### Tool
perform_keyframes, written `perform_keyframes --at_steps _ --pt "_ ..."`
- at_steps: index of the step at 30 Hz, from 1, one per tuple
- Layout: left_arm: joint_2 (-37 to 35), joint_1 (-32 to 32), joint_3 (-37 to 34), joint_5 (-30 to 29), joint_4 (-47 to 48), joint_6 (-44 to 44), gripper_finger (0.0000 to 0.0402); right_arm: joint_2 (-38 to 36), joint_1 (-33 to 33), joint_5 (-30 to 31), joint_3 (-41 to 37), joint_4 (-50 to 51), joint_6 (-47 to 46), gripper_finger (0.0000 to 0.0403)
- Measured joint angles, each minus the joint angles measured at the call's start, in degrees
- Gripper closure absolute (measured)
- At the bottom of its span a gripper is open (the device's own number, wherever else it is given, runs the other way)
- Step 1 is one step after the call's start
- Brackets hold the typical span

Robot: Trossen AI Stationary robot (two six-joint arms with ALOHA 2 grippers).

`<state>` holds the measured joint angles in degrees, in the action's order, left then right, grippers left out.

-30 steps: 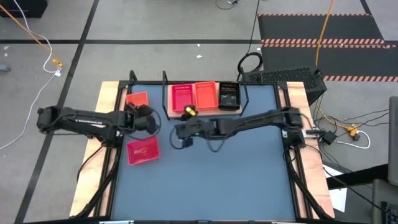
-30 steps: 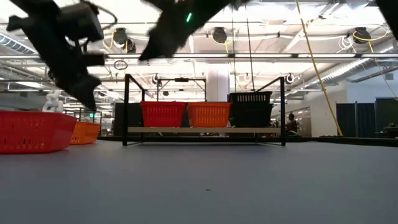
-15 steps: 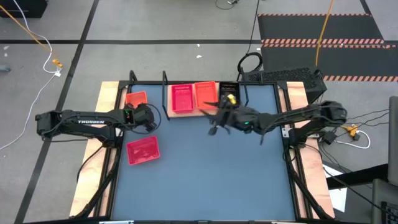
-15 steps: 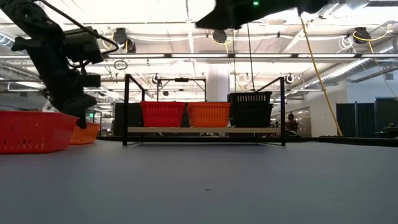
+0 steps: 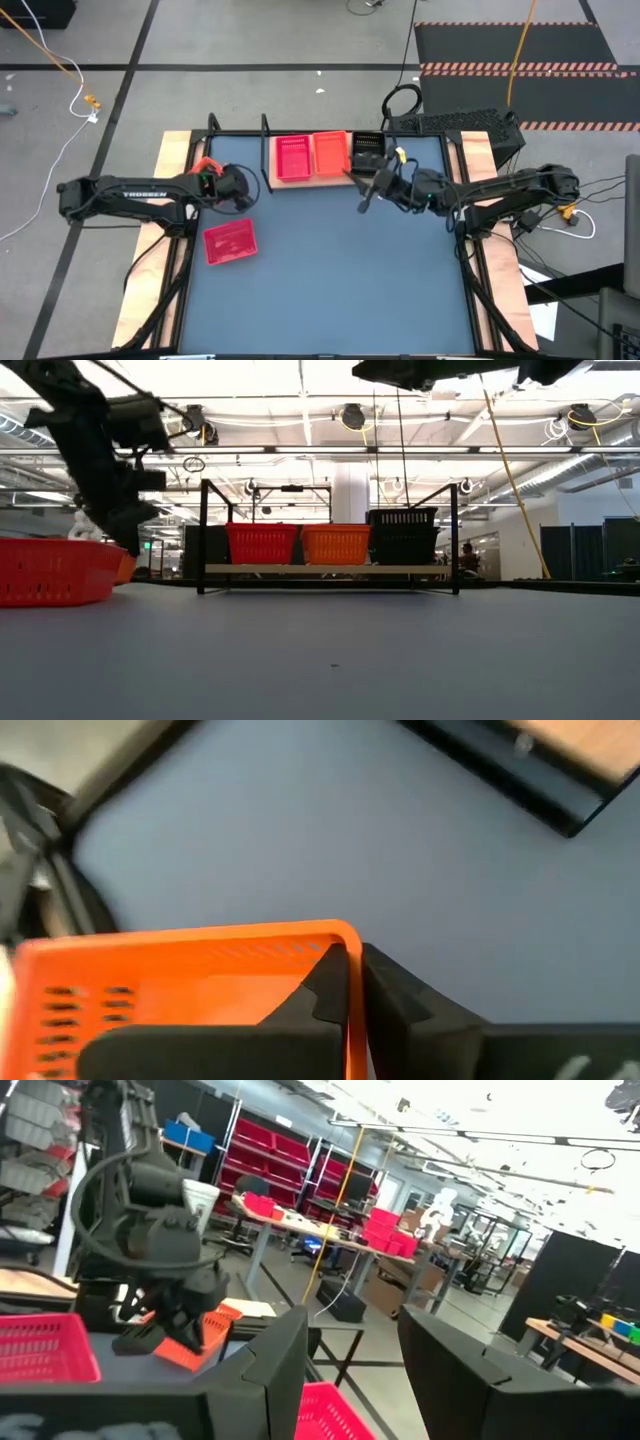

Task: Stack baskets on shelf by color
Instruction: Stack the orange basket on top of the orange basket on the shelf

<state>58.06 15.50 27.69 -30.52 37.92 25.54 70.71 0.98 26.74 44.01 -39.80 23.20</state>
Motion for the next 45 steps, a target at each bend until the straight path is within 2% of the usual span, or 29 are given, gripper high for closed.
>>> perform_keyframes --at_steps 7,12,15,18,21,23,30,34,40,43,45 --pt "-0.37 -6.02 11.83 -5.42 7.66 -5.37 0.0386 0.01 0.98 -0.04 0.0 0.31 0.18 0.0248" --pt "-0.37 -11.9 22.96 -6.85 18.51 -10.21 0.0394 0.01 1.92 -1.0 0.0 1.1 2.26 0.0248" --pt "-0.39 -15.71 28.38 -7.63 23.27 -12.66 0.039 0.03 2.41 -6.62 -0.02 1.96 3.84 0.0248" --pt "-0.39 -20.57 31.71 -6.49 24.34 -17.0 0.0386 0.01 2.97 -16.07 -0.02 2.02 5.25 0.0248" --pt "-0.38 -25.97 33.04 -1.83 21.66 -23.43 0.0394 0.01 3.29 -25.42 -0.02 3.22 5.22 0.0248" --pt "-0.37 -29.81 33.53 1.77 18.78 -27.8 0.0394 0.01 3.27 -28.71 -0.02 4.03 4.39 0.0248" --pt "-0.37 -43.4 33.79 8.4 11.07 -38.7 0.0387 0.04 2.84 -28.34 -0.02 7.53 1.41 0.0236" --pt "-0.37 -49.04 33.81 19.49 5.31 -44.98 0.0394 0.06 2.9 -28.99 -0.02 9.08 2.01 0.0217" --pt "-0.33 -53.32 33.8 39.03 -4.06 -56.85 0.0392 4.99 5.34 -35.95 3.38 8.26 3.22 0.0196" --pt "-0.33 -53.5 33.8 44.64 -6.45 -61.62 0.0394 10.59 7.36 -35.91 8.18 10.5 9.3 0.0193" --pt "-0.33 -53.5 33.44 45.52 -8.12 -63.08 0.039 14.36 8.41 -35.82 11.64 11.96 13.23 0.0193"
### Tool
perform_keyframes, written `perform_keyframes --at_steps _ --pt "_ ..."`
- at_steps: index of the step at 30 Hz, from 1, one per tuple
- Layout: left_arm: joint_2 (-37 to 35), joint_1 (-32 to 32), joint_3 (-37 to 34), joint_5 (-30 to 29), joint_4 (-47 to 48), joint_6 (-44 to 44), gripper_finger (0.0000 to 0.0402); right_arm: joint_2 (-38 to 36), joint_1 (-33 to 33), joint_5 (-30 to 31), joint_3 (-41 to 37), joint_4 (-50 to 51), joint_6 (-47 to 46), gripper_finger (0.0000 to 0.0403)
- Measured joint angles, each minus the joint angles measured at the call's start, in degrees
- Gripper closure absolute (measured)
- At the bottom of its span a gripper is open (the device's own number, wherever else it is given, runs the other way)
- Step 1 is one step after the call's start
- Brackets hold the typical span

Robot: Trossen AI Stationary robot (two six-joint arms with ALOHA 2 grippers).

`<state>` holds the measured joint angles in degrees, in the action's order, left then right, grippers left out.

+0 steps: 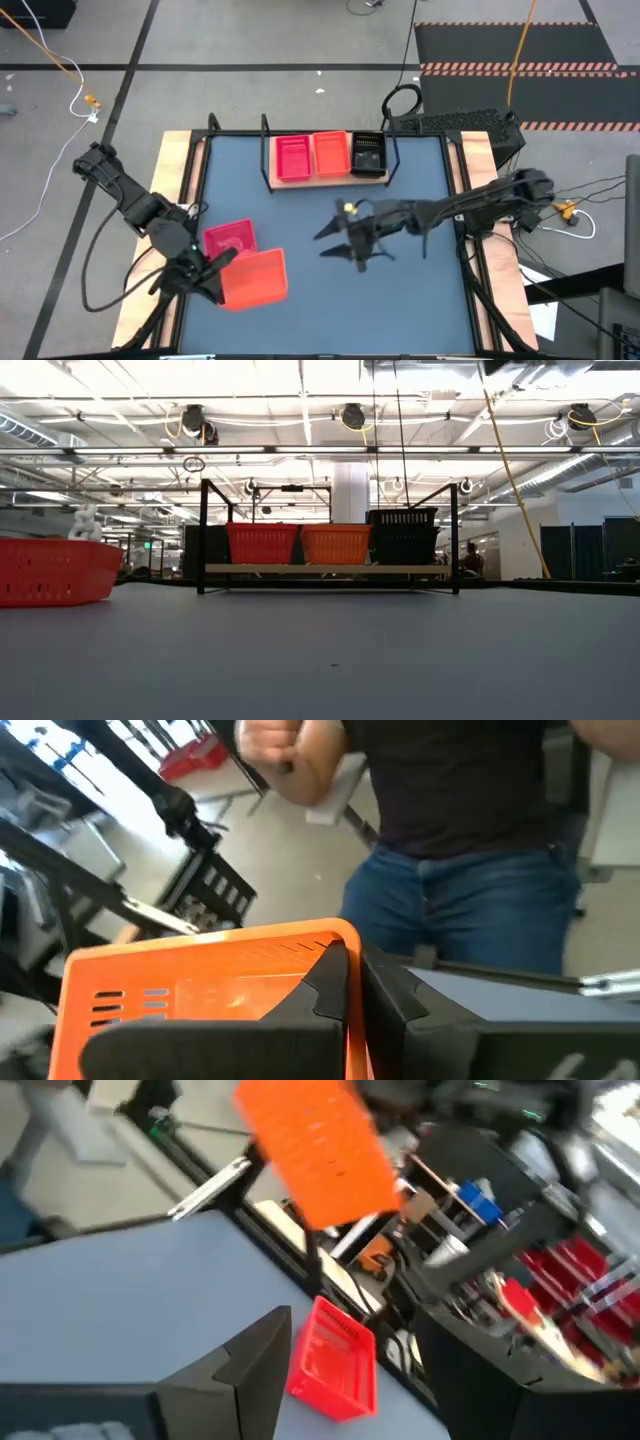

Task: Stack baskets on shelf by color
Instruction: Stack the orange basket on top of the orange basket on the shelf

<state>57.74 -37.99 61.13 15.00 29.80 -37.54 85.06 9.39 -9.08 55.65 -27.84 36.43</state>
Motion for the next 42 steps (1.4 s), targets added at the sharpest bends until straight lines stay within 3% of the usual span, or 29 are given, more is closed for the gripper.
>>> perform_keyframes --at_steps 9,15,21,27,33,40,42 --pt "0.04 3.8 -7.0 3.3 -10.13 -0.21 0.0389 9.94 0.67 -0.08 11.29 0.32 2.0 0.0198" --pt "0.04 7.52 -7.25 8.62 -10.4 1.84 0.0394 13.26 0.17 -12.09 13.62 -0.2 3.5 0.0198" --pt "1.59 11.53 -7.27 11.6 -10.34 3.27 0.0387 15.47 -0.05 -12.78 15.46 -0.35 5.0 0.0207" --pt "4.07 15.44 -7.27 15.83 -12.6 3.84 0.0391 16.37 -0.31 -19.73 15.64 2.08 5.16 0.0228" --pt "4.31 18.2 -7.27 16.99 -13.18 4.6 0.0393 16.34 -0.36 -21.46 15.66 5.64 6.62 0.0269" --pt "4.19 20.46 -7.25 16.36 -13.66 5.6 0.037 16.34 -0.24 -22.59 15.64 9.28 11.38 0.038" --pt "4.15 21.28 -7.24 15.06 -13.6 5.86 0.0361 16.43 -0.16 -23.13 15.64 10.58 12.5 0.0394"
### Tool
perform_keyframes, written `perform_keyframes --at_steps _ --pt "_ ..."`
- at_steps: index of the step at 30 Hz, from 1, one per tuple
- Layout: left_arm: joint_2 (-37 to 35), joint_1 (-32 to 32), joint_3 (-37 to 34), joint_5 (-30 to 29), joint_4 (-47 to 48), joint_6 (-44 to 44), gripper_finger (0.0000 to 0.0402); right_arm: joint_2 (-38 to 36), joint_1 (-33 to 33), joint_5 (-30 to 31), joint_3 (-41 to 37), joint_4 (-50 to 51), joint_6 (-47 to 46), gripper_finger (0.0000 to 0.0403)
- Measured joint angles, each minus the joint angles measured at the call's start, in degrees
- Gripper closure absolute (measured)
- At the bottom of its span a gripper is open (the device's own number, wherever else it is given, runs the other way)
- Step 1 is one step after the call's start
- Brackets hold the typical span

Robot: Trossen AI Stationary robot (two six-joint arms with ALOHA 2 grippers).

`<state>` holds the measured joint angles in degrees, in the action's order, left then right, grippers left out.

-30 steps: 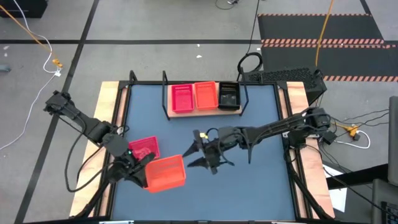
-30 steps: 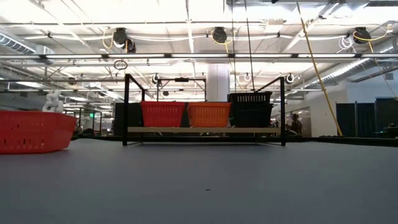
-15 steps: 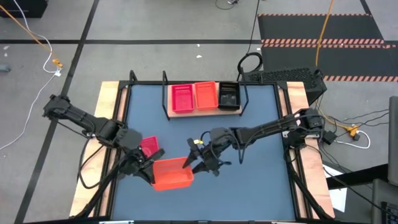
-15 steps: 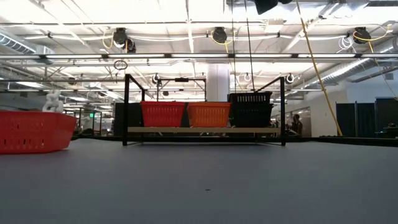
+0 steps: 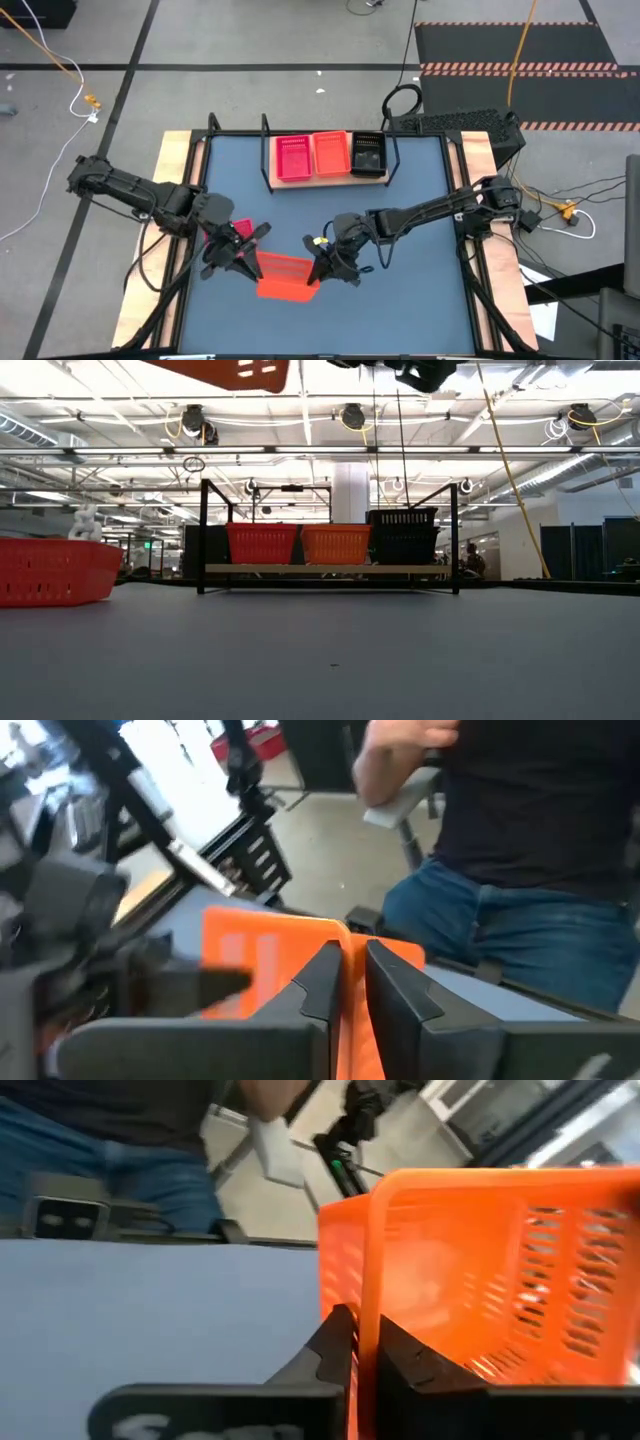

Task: Stack baskets on shelf by color
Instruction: Stack the orange basket on top of the orange basket on the shelf

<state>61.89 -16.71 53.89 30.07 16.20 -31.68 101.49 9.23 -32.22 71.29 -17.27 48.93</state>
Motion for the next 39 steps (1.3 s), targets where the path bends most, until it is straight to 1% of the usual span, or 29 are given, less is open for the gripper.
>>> perform_keyframes --at_steps 2,4,7,8,11,13,18,20,23,25,26,28,30,32,34,35,36,37,39 --pt "0.08 0.66 0.0 -0.54 1.21 1.16 0.0353 -0.36 0.0 -0.37 -0.01 1.28 -0.02 0.0395" --pt "0.02 1.15 0.03 -0.7 2.94 2.71 0.0346 -0.91 -0.07 0.53 -0.02 2.87 -0.32 0.0399" --pt "0.04 1.56 0.07 -1.87 7.48 4.42 0.0335 -3.3 0.0 4.99 -0.02 8.18 -2.27 0.0401" --pt "0.1 1.56 0.07 -3.11 8.98 4.44 0.0331 -4.23 0.0 6.96 -0.02 10.38 -3.45 0.0401" --pt "0.13 1.56 0.04 -9.86 12.66 5.17 0.0317 -7.12 0.02 14.6 -0.02 17.69 -6.61 0.0401" --pt "0.11 1.58 0.04 -14.59 13.67 7.31 0.0304 -8.58 0.02 18.73 -0.02 21.55 -8.93 0.0401" --pt "0.2 1.54 0.03 -25.45 13.53 12.63 0.0253 -9.37 -0.12 23.82 0.09 26.28 -13.5 0.0402" --pt "0.22 1.47 -0.01 -32.16 13.56 14.52 0.0231 -9.39 -0.23 26.28 0.14 28.31 -14.81 0.0403" --pt "-0.06 1.91 -0.04 -48.48 14.93 19.2 0.0199 -9.49 -0.63 31.43 0.24 32.26 -17.39 0.0402" --pt "-0.16 2.73 -0.09 -57.84 17.25 21.14 0.0182 -9.55 -0.91 36.51 0.22 32.51 -19.51 0.0402" --pt "-0.39 3.16 -0.11 -61.26 18.17 22.03 0.0176 -9.77 -1.03 39.31 0.22 32.23 -19.88 0.0402" --pt "-1.24 4.11 -0.13 -65.63 19.89 23.6 0.0166 -10.05 -1.21 45.67 0.22 31.26 -19.94 0.0402" --pt "-2.29 5.12 -0.13 -67.55 19.79 24.95 0.0162 -10.27 -1.64 53.42 0.22 28.96 -19.18 0.0402" --pt "-3.46 5.98 -0.13 -67.84 20.04 26.1 0.0161 -10.23 -2.48 61.11 0.11 23.55 -17.51 0.0402" --pt "-4.96 6.81 -0.13 -68.09 19.32 26.67 0.0161 -9.75 -4.36 66.8 0.72 18.36 -16.2 0.0402" --pt "-5.72 7.1 -0.13 -68.1 19.28 26.71 0.0161 -9.65 -5.58 68.15 1.36 17.56 -16.11 0.0402" --pt "-6.31 7.3 -0.13 -68.1 19.28 26.86 0.0161 -9.59 -7.03 68.25 2.1 18.21 -16.32 0.0402" --pt "-6.78 7.55 -0.13 -68.13 19.06 27.07 0.016 -9.54 -8.67 67.85 2.94 19.86 -16.77 0.0402" --pt "-7.95 8.03 -0.13 -68.11 19.02 27.48 0.016 -9.53 -11.94 65.18 4.44 22.76 -18.33 0.0402"
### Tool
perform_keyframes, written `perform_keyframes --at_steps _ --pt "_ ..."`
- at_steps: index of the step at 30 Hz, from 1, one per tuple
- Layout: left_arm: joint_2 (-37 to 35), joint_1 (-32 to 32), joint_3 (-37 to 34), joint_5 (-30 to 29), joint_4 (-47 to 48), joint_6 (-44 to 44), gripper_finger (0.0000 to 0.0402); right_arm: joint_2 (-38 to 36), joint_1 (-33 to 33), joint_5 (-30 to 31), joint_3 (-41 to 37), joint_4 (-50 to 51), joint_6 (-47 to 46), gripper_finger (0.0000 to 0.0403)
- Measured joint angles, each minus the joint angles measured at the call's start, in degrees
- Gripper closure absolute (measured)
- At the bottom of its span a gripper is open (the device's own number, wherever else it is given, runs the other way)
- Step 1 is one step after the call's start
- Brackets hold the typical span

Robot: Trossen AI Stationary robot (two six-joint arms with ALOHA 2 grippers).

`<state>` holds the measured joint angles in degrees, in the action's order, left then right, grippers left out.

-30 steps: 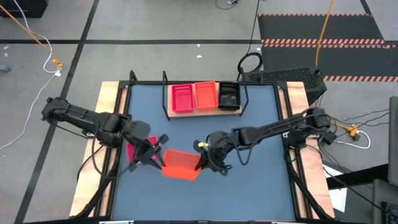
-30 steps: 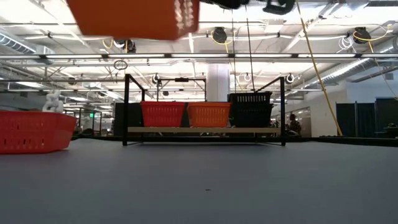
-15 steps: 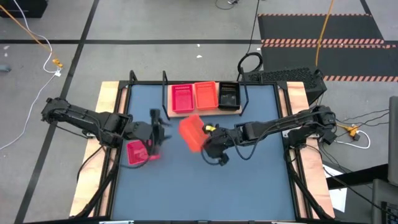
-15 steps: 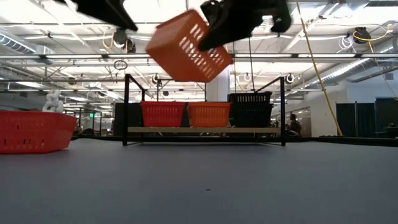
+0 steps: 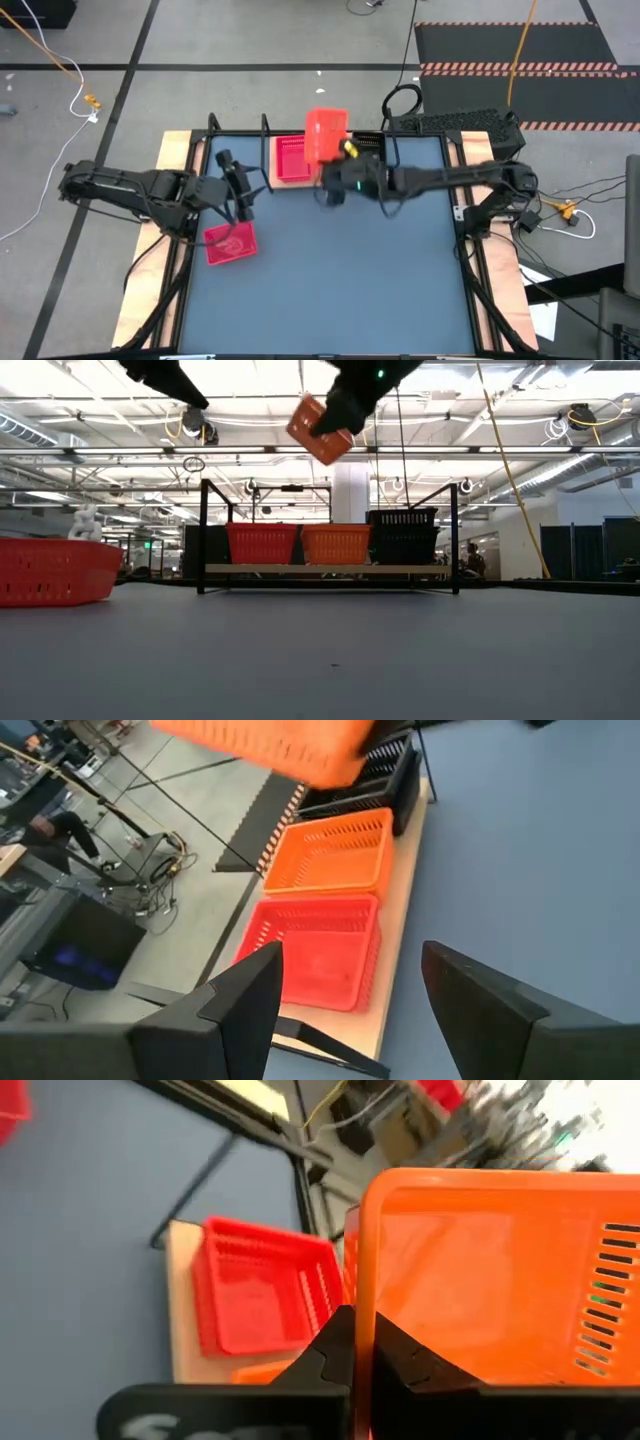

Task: Stack baskets on shelf by color
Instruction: Stack the orange basket on top of the orange basket on the shelf

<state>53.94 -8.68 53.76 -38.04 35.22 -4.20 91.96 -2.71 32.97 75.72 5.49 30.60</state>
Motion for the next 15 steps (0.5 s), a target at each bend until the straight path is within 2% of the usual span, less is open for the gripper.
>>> perform_keyframes --at_steps 4,9,15 --pt "-1.56 0.06 0.02 -0.02 -0.09 0.38 0.016 0.0 -6.43 -5.63 1.2 4.61 -3.31 0.0402" --pt "-1.59 0.04 0.02 -0.04 -0.22 -0.28 0.016 1.53 -10.82 -14.61 1.41 7.71 -6.97 0.0402" --pt "-1.4 0.08 0.02 -0.04 -0.26 -1.15 0.016 6.44 -11.28 -15.2 1.38 10.12 -5.68 0.0402"
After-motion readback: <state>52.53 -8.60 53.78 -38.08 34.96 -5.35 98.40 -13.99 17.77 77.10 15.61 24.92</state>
